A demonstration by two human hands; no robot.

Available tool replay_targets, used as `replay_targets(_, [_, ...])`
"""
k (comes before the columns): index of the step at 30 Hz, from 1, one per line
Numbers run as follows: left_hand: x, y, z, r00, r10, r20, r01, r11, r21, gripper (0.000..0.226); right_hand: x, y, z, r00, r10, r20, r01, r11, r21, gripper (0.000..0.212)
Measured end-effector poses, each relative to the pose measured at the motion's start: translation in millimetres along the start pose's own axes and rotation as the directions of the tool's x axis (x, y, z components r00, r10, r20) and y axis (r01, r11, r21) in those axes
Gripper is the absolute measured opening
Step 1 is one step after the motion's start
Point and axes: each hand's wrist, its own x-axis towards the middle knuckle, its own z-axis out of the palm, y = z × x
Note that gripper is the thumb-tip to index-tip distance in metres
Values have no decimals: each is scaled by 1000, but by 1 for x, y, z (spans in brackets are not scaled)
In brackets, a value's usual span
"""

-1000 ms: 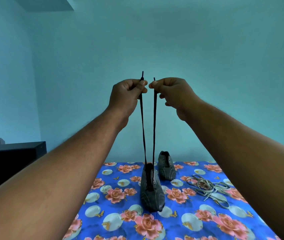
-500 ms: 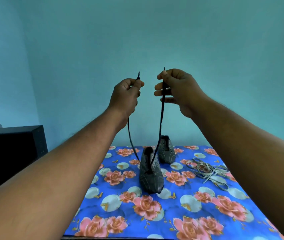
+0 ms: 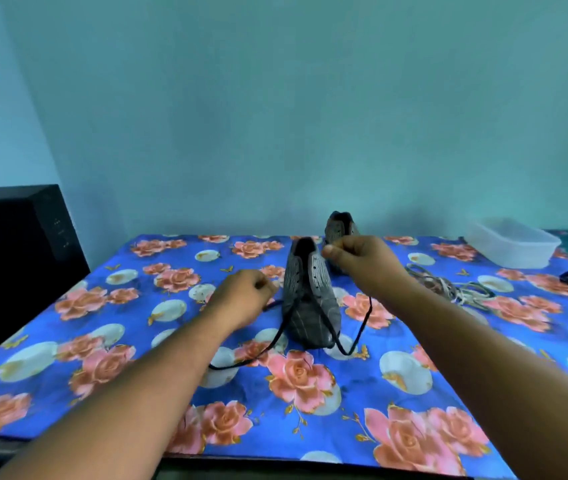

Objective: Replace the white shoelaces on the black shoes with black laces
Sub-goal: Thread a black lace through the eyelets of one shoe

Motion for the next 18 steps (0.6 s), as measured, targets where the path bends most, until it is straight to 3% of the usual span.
replay_targets(4, [10, -7, 21, 997, 22, -79, -15, 996, 93, 23, 4, 28, 23, 992, -39, 116, 63, 976, -207, 33])
replay_targets(9, [27, 0, 37, 996, 35, -78, -45, 991, -127, 36, 11, 40, 37, 983, -29, 179, 94, 924, -370, 8])
replay_targets(15, [42, 8, 51, 993, -115, 42, 121, 885, -450, 54, 24, 38, 36, 981, -30, 193, 104, 917, -386, 3])
replay_targets(18, [49, 2, 49, 995, -92, 42, 101, 896, -432, 51, 29, 34, 33, 950, 9, 312, 139, 883, -448, 7])
